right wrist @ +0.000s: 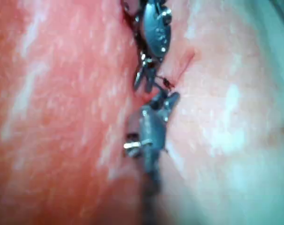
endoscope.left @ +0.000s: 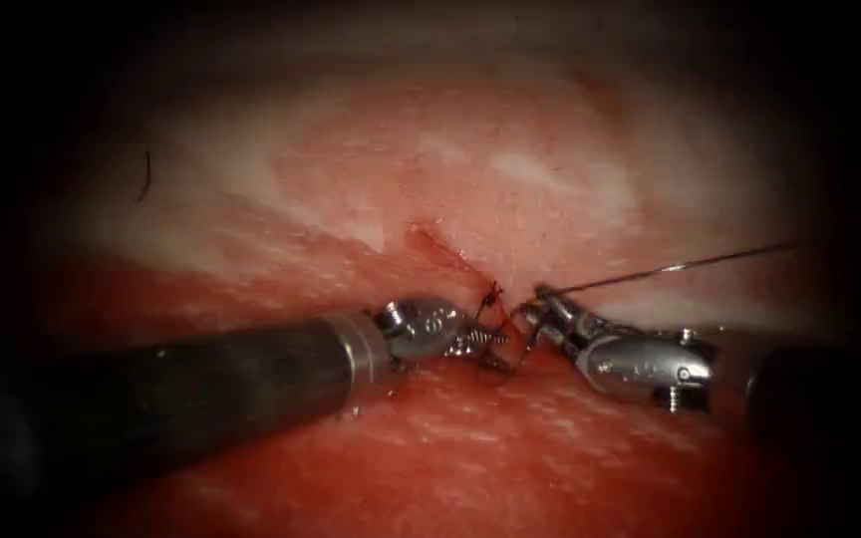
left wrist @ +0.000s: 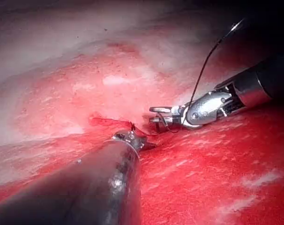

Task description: Wound Closure

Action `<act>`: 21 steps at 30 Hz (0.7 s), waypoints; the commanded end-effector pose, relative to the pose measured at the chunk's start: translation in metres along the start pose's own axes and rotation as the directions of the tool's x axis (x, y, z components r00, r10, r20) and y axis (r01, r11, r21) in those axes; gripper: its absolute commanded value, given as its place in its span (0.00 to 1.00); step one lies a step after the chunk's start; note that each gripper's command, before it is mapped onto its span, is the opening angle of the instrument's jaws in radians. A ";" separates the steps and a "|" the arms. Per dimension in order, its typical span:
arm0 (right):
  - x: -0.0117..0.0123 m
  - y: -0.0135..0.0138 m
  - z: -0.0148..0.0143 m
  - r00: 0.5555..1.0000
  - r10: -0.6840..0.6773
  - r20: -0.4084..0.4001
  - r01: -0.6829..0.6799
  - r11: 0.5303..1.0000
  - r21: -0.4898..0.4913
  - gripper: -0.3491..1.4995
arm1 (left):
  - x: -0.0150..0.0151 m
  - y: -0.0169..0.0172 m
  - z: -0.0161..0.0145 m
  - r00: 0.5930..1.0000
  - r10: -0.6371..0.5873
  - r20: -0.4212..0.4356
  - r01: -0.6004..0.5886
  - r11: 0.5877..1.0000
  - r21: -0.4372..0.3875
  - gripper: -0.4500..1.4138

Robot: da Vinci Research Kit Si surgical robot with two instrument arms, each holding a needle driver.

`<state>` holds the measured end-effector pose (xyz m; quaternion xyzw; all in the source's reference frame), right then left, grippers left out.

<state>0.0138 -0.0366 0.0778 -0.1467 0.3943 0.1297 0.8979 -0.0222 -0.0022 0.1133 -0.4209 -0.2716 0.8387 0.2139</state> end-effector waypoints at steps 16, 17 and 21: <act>-0.0024 -0.0002 0.0007 0.990 0.110 0.084 -0.111 0.994 0.011 0.00 | -0.0002 0.0001 0.0009 1.000 -0.001 0.000 0.001 1.000 -0.003 0.27; -0.0025 -0.0003 0.0007 0.990 0.114 0.088 -0.115 0.993 0.014 0.00 | -0.0002 0.0001 0.0009 1.000 -0.001 0.000 0.001 1.000 -0.003 0.27; -0.0031 -0.0006 0.0009 0.988 0.108 0.110 -0.113 0.993 0.037 0.00 | -0.0002 0.0001 0.0009 1.000 -0.001 0.000 0.001 1.000 -0.003 0.26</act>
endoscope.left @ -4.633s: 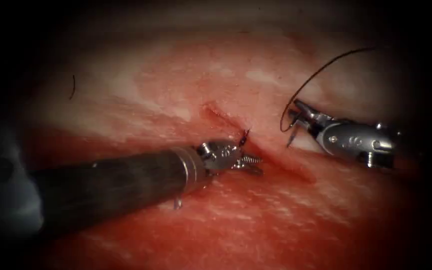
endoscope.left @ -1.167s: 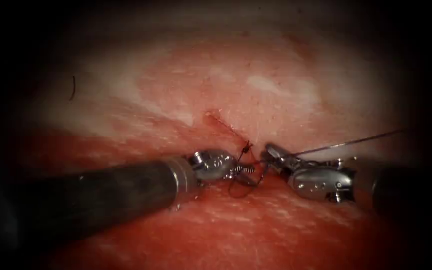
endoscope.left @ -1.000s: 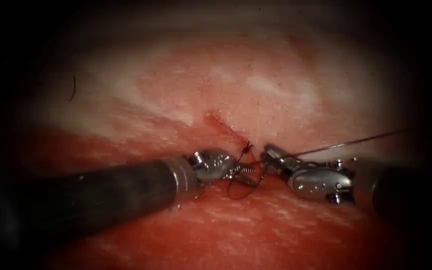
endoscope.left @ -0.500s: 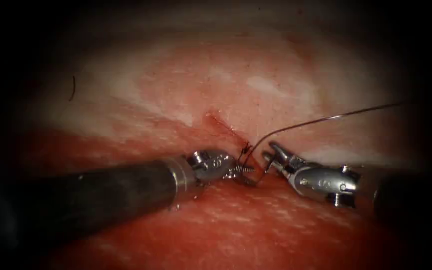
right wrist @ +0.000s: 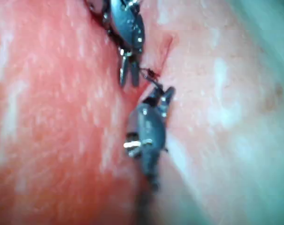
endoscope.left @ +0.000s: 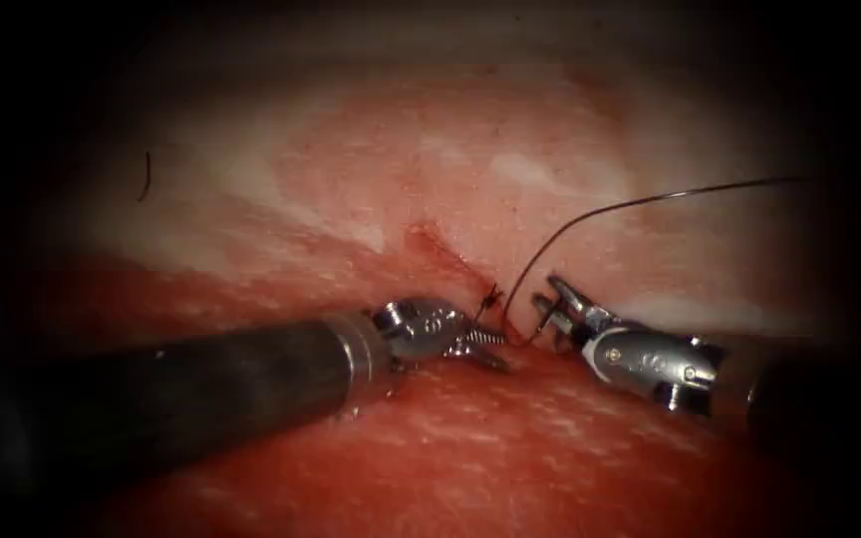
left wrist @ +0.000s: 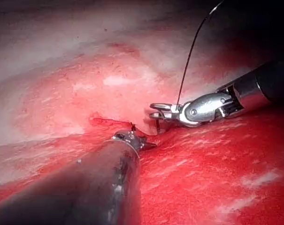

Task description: Wound Closure

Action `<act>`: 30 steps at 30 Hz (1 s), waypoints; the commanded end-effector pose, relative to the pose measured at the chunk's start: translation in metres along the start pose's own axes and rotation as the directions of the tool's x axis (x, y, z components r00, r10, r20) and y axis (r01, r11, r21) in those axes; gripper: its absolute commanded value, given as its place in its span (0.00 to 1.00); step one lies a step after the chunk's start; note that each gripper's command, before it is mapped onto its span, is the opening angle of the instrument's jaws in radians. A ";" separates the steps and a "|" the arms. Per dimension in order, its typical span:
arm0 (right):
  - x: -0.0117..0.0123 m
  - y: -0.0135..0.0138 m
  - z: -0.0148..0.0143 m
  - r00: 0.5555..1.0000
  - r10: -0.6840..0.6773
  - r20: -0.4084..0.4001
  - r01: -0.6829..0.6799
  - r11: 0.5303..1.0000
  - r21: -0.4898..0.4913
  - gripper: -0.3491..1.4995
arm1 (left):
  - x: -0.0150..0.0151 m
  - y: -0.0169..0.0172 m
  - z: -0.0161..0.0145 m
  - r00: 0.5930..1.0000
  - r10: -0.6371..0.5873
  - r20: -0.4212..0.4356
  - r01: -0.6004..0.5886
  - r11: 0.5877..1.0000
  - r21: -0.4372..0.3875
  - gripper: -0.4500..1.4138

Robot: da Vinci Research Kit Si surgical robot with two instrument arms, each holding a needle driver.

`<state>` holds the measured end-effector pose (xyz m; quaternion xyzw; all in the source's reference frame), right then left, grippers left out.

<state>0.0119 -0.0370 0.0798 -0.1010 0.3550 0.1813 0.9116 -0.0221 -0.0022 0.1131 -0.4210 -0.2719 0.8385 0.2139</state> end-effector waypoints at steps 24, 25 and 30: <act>0.0025 -0.0019 -0.0003 0.968 -0.236 -0.088 0.238 0.971 0.004 0.00 | -0.0002 0.0000 0.0010 1.000 -0.001 0.000 0.001 1.000 -0.002 0.26; 0.0031 -0.0029 -0.0006 0.961 -0.267 -0.066 0.269 0.963 0.015 0.00 | -0.0003 0.0000 0.0009 1.000 -0.001 0.000 0.001 1.000 -0.003 0.26; 0.0043 -0.0037 -0.0007 0.959 -0.276 -0.060 0.278 0.960 0.032 0.00 | -0.0003 0.0000 0.0009 1.000 -0.001 0.000 0.001 1.000 -0.003 0.26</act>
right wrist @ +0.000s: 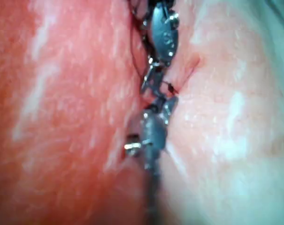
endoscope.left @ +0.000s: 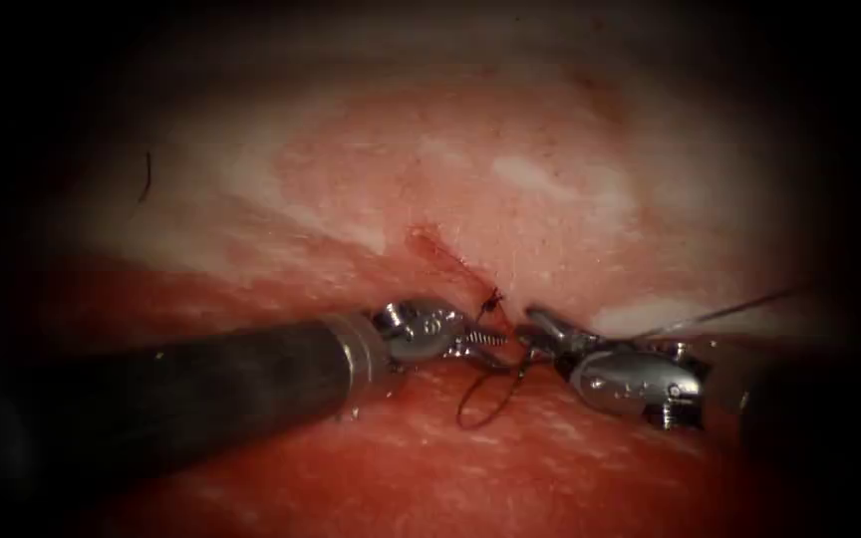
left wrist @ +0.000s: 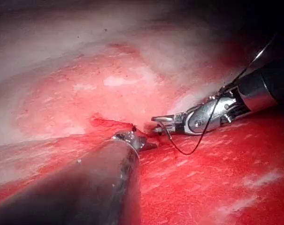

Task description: Wound Closure

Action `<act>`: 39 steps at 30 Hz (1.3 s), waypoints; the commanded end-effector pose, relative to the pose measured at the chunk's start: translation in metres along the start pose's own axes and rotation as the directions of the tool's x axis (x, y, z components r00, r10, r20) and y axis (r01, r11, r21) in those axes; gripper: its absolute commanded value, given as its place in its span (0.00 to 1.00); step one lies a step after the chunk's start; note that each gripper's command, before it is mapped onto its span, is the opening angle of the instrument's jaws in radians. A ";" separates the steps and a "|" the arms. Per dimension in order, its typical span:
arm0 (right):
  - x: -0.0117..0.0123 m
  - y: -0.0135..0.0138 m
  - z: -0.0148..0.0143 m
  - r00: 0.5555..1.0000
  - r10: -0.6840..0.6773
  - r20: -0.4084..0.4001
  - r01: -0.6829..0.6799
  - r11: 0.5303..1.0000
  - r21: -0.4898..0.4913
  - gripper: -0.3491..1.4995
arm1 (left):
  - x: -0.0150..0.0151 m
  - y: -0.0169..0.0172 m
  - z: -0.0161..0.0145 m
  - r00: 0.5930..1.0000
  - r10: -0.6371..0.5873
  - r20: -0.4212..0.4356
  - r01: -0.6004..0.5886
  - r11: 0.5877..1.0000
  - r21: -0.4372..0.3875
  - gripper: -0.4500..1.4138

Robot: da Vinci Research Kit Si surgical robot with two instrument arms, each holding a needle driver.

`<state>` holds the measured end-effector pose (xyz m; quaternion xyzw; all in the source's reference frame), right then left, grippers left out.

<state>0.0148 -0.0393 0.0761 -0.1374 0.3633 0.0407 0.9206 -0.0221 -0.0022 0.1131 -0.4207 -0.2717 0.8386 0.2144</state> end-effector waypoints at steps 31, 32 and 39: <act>-0.0052 -0.0002 0.0003 0.962 0.169 0.213 -0.183 0.982 0.046 0.00 | -0.0002 0.0001 0.0008 1.000 0.000 0.000 0.000 1.000 -0.005 0.26; -0.0053 -0.0002 0.0004 0.962 0.168 0.215 -0.182 0.982 0.048 0.00 | -0.0002 0.0000 0.0008 1.000 0.000 0.000 0.000 1.000 -0.006 0.26; -0.0056 -0.0002 0.0004 0.960 0.176 0.218 -0.193 0.980 0.058 0.00 | -0.0002 0.0001 0.0007 1.000 0.000 -0.001 0.000 1.000 -0.007 0.26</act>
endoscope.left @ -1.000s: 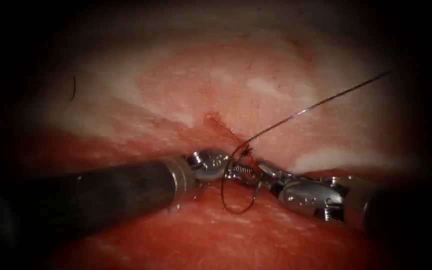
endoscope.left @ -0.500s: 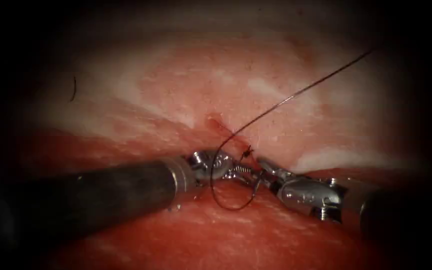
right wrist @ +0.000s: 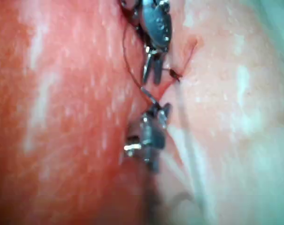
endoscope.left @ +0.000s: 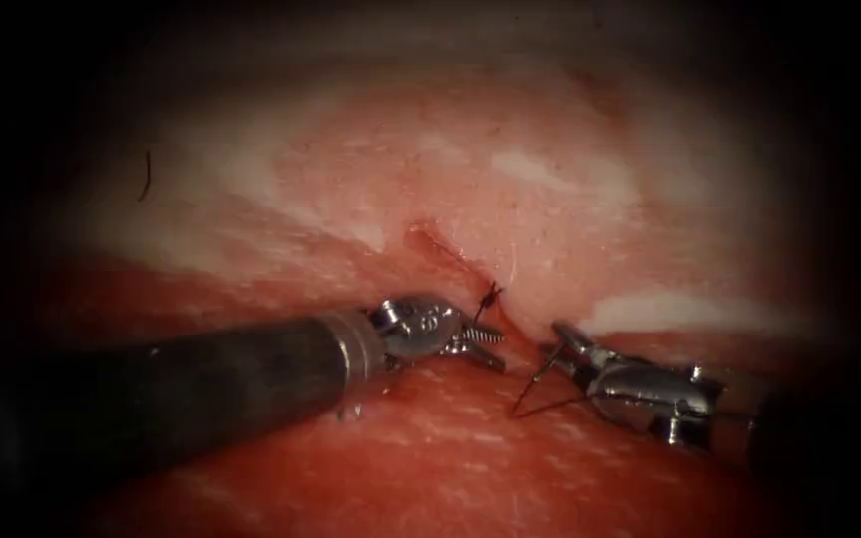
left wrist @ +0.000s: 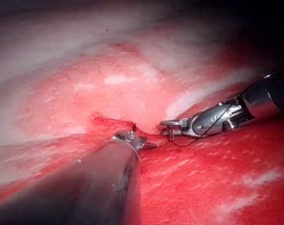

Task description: Wound Closure

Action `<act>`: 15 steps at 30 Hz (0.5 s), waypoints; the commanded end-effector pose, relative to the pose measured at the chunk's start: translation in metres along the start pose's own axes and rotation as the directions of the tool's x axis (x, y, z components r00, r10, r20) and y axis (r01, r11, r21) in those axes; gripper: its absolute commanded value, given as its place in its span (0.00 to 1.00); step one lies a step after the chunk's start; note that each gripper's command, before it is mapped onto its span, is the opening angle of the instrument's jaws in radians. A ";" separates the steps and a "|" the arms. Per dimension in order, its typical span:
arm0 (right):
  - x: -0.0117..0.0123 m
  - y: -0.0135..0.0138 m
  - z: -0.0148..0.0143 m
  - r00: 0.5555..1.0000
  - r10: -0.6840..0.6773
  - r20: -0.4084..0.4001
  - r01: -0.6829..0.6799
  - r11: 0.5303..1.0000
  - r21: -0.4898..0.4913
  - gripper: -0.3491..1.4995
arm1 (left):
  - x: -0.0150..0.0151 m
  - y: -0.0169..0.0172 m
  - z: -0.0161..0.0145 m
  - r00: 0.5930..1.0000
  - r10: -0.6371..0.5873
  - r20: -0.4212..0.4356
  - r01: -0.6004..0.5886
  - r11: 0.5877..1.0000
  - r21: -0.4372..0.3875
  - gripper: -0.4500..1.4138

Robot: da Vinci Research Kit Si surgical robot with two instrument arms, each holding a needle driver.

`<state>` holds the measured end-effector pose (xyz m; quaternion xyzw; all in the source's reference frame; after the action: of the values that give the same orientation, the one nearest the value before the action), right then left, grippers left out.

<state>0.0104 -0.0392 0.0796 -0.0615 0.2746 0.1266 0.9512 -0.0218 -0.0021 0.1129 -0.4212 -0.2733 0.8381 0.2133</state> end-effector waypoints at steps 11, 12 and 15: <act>0.0038 0.0031 -0.0018 0.991 -0.045 -0.123 0.028 0.990 -0.135 0.00 | 0.0000 0.0003 0.0013 1.000 -0.003 -0.001 0.003 1.000 -0.002 0.26; 0.0046 0.0040 -0.0028 0.987 -0.067 -0.143 0.042 0.985 -0.166 0.00 | 0.0001 0.0004 0.0014 1.000 -0.004 -0.002 0.004 1.000 -0.004 0.26; 0.0056 0.0051 -0.0038 0.983 -0.087 -0.164 0.053 0.978 -0.202 0.00 | 0.0002 0.0006 0.0016 1.000 -0.005 -0.002 0.005 1.000 -0.006 0.26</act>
<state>0.0110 -0.0341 0.0725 -0.1770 0.3378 0.1107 0.9178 -0.0227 -0.0025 0.1125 -0.4219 -0.2752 0.8369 0.2143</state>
